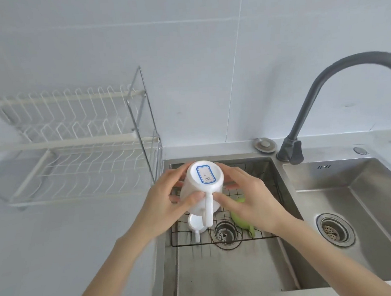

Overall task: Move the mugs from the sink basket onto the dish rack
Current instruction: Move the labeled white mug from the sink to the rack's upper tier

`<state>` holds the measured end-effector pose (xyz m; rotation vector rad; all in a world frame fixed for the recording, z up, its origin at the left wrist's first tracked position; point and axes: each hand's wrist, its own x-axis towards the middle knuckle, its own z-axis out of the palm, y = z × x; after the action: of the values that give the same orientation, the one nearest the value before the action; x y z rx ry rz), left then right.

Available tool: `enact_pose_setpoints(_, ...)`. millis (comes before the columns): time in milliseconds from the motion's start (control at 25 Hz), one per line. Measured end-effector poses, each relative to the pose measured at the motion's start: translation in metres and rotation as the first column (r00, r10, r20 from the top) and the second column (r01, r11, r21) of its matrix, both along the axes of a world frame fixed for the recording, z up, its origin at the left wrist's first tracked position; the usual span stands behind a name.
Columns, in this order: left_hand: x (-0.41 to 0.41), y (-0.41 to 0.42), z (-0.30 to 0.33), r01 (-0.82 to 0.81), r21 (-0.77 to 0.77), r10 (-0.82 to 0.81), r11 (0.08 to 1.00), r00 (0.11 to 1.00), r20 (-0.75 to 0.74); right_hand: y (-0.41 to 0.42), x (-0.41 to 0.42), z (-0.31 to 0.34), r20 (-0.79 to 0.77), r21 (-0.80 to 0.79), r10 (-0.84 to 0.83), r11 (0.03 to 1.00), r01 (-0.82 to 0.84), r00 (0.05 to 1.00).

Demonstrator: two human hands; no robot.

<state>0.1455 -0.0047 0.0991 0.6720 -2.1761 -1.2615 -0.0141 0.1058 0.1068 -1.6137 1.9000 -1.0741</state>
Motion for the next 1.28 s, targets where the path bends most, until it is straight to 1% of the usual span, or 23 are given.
enact_pose_setpoints(200,0.050,-0.023,0.024,-0.043,-0.040,0.041,0.998,0.997,-0.063,-0.029,0.056,0.025,0.001,-0.054,-0.009,0.999,0.009,1.000)
enact_pose_setpoints(400,0.091,-0.054,0.045,-0.043,-0.056,0.038,0.997,0.995,-0.091,-0.062,0.095,0.050,-0.051,-0.096,-0.013,0.995,0.008,0.999)
enact_pose_setpoints(640,0.126,-0.098,0.073,0.029,-0.142,-0.036,0.989,0.998,-0.047,-0.097,0.128,0.075,-0.091,-0.178,-0.059,0.983,0.042,0.994)
enact_pose_setpoints(880,0.139,-0.145,0.118,0.037,-0.271,-0.037,0.962,0.999,0.006,-0.137,0.142,0.115,-0.176,-0.237,-0.092,0.970,0.049,0.980)
enact_pose_setpoints(1000,0.131,-0.173,0.138,0.011,-0.330,-0.007,0.944,1.000,0.013,-0.166,0.138,0.141,-0.210,-0.188,-0.088,0.981,0.048,0.974)
enact_pose_setpoints(1080,0.121,-0.192,0.145,0.002,-0.337,0.008,0.942,1.000,0.030,-0.186,0.131,0.153,-0.260,-0.126,-0.086,0.991,0.054,0.962)
enact_pose_setpoints(1200,0.103,-0.220,0.148,0.000,-0.282,0.017,0.959,0.998,0.056,-0.217,0.116,0.167,-0.385,0.009,-0.043,0.999,0.051,0.922)
enact_pose_setpoints(1280,0.091,-0.237,0.144,-0.004,-0.233,0.022,0.972,0.997,0.075,-0.238,0.106,0.171,-0.476,0.102,0.007,0.994,0.047,0.880)
